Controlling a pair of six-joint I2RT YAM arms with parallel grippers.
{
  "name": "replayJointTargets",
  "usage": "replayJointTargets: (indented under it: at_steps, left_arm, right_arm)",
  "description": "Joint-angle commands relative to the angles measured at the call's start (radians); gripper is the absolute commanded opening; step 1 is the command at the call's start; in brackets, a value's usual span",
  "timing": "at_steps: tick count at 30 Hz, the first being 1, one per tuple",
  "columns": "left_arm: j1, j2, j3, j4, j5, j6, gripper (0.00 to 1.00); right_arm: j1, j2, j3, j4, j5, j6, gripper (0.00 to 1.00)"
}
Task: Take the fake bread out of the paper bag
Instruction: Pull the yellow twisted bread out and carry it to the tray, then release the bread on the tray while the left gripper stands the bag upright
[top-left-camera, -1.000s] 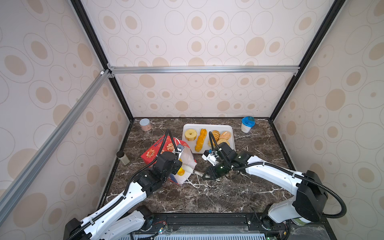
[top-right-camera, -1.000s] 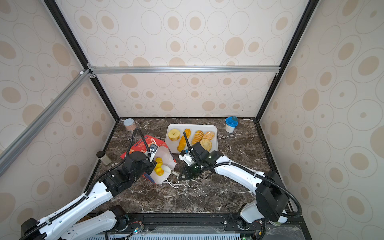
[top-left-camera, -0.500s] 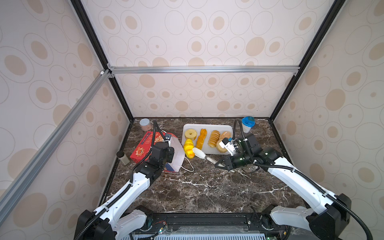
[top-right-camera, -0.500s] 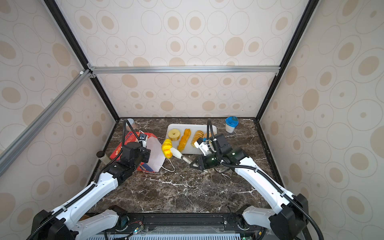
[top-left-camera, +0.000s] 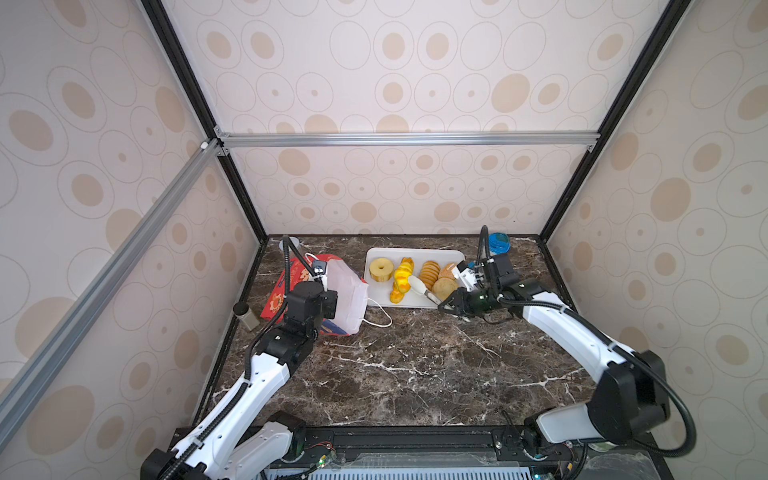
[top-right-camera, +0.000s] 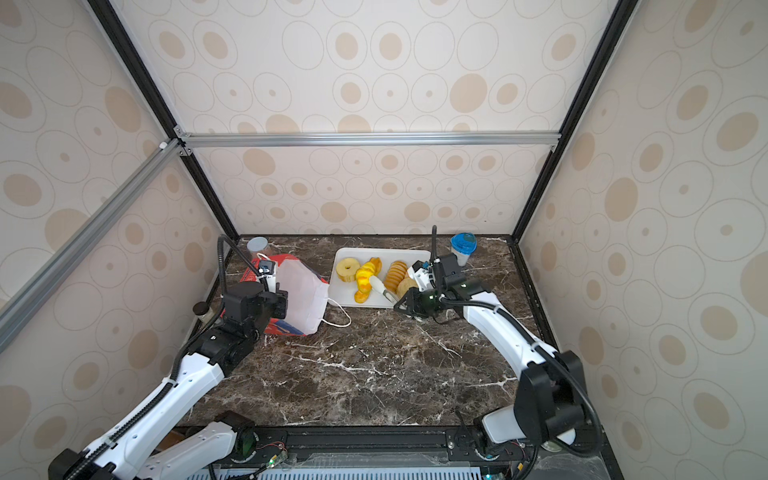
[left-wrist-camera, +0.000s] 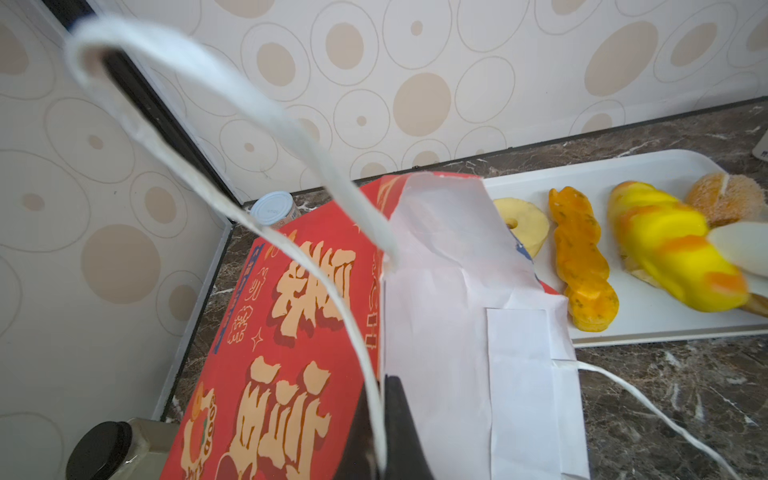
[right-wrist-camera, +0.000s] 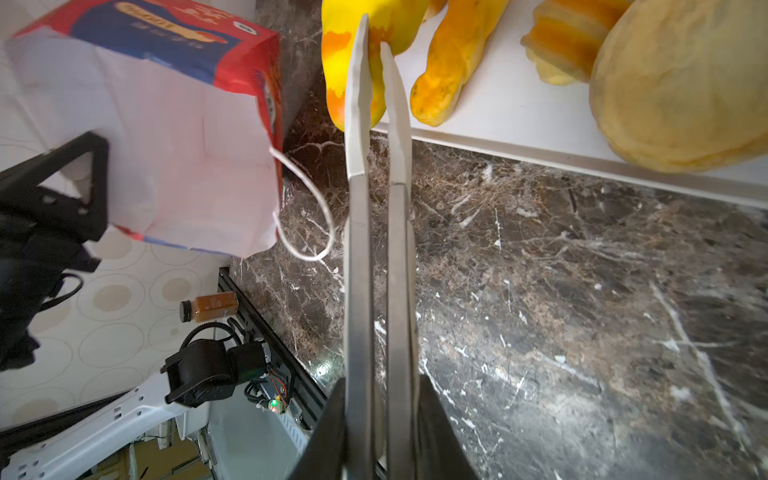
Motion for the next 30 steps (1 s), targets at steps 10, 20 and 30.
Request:
replayJointTargets:
  at_steps: [10,20,30]
  left_arm:
    - [0.01,-0.138,-0.09,-0.041,-0.068,-0.023,0.0]
    - [0.01,-0.158,-0.115,-0.006,-0.024,-0.023,0.0]
    - [0.009,-0.188,-0.095,-0.059,-0.014,-0.027,0.0]
  right_arm:
    - [0.101,0.297,0.189,0.124,-0.032,0.018,0.0]
    - [0.102,0.377,0.167,0.15,0.037,0.006,0.0]
    - [0.103,0.328,0.142,0.14,0.064,0.005,0.33]
